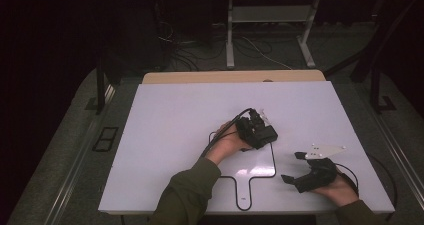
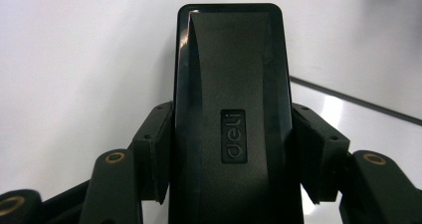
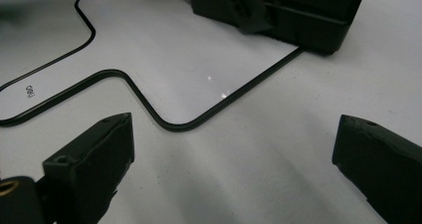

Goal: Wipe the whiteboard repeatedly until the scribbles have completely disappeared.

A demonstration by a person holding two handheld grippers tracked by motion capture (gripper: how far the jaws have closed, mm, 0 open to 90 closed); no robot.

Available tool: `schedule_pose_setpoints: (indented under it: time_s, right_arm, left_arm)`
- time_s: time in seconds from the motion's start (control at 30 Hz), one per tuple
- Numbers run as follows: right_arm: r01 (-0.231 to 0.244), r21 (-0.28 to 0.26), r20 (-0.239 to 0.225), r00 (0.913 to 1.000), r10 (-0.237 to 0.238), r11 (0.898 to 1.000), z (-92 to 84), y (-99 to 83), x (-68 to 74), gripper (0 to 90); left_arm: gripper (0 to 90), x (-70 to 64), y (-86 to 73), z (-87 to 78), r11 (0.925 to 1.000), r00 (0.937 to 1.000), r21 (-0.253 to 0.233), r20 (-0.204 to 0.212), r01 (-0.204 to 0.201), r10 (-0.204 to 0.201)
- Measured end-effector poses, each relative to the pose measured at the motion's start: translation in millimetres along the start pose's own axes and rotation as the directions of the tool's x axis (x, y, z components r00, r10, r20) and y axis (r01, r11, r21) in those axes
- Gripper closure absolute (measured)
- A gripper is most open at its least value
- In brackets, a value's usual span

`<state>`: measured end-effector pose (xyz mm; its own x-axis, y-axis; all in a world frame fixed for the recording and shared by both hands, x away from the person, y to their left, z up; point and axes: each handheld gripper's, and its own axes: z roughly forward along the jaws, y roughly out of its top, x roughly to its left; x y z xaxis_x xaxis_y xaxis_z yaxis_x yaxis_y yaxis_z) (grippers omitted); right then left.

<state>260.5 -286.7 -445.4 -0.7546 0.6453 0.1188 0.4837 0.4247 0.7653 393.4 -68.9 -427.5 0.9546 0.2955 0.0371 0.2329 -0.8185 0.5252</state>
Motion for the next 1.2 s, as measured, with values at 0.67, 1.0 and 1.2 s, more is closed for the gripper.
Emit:
schedule_pose_setpoints:
  time_s: [0.67, 1.0, 1.2]
  right_arm:
    - [0.008, 0.006, 0.002, 1.0, -0.008, 1.0, 0.8, 0.0, 0.5, 1.8]
    - [0.006, 0.005, 0.001, 1.0, -0.006, 1.0, -0.2, -0.2, 0.2, 1.8]
    - [0.005, 0.007, 0.001, 1.0, -0.005, 1.0, 0.2, -0.2, 0.1, 1.8]
  left_arm:
    - [39.2, 26.5, -13.0, -7.2, 0.9972, 0.9959, -0.003, -0.052, 0.075, -0.075]
    - [39.2, 47.4, -32.7, -18.1, 0.9898, 0.9819, -0.019, -0.125, 0.141, -0.142]
    - [39.2, 54.2, -42.3, -22.9, 0.9838, 0.9766, -0.031, -0.119, 0.176, -0.179]
